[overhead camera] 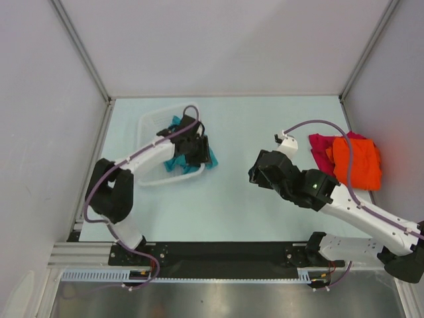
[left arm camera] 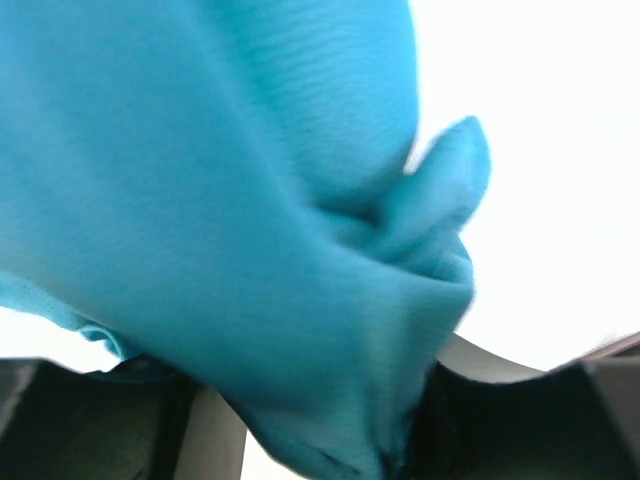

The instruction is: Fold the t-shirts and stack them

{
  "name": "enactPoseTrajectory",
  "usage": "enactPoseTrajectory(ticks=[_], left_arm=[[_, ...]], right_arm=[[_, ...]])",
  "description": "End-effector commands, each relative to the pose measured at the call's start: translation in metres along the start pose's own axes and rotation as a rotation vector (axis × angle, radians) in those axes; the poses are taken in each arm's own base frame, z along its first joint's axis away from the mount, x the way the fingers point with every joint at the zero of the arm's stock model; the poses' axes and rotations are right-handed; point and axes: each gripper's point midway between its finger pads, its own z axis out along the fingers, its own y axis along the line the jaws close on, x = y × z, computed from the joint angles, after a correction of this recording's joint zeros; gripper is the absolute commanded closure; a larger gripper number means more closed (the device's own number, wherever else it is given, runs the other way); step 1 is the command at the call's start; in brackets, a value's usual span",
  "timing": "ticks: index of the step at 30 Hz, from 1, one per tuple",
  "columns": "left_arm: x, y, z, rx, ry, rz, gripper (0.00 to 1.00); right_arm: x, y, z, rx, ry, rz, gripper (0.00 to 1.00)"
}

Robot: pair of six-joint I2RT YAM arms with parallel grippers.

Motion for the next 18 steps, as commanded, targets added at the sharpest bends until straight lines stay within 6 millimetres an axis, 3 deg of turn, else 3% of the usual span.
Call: enactPoseTrajectory(ticks=[1, 4, 6, 7, 10, 18], left_arm=[[-0.072, 0.011, -0.009, 0.043, -0.032, -0.063, 1.00], [-0.119, 0.050, -0.002, -0.026, -0.063, -0.133, 1.00], [-0.134, 0.077, -0.002, -0.080, -0.056, -0.164, 1.00], [-0.148, 0.081, -0.007, -0.085, -0.081, -0.168, 1.00], [-0.159, 0.113, -0.001, -0.123, -0.078, -0.221, 1.00], [-0.156, 0.198, 0.031, -0.167, -0.011, -0.398, 1.00]], right_arm=[[-0.012, 0.005, -0.008, -0.019, -0.045, 0.031, 0.52], [-0.014, 0.002, -0.010, -0.010, -0.053, 0.030, 0.52], [-0.015, -0.001, -0.011, 0.000, -0.059, 0.025, 0.52], [-0.017, -0.002, -0.013, -0.001, -0.064, 0.028, 0.52], [-0.020, -0.007, -0.012, 0.010, -0.077, 0.022, 0.52], [-0.028, -0.003, -0.012, 0.012, -0.081, 0.001, 0.52]])
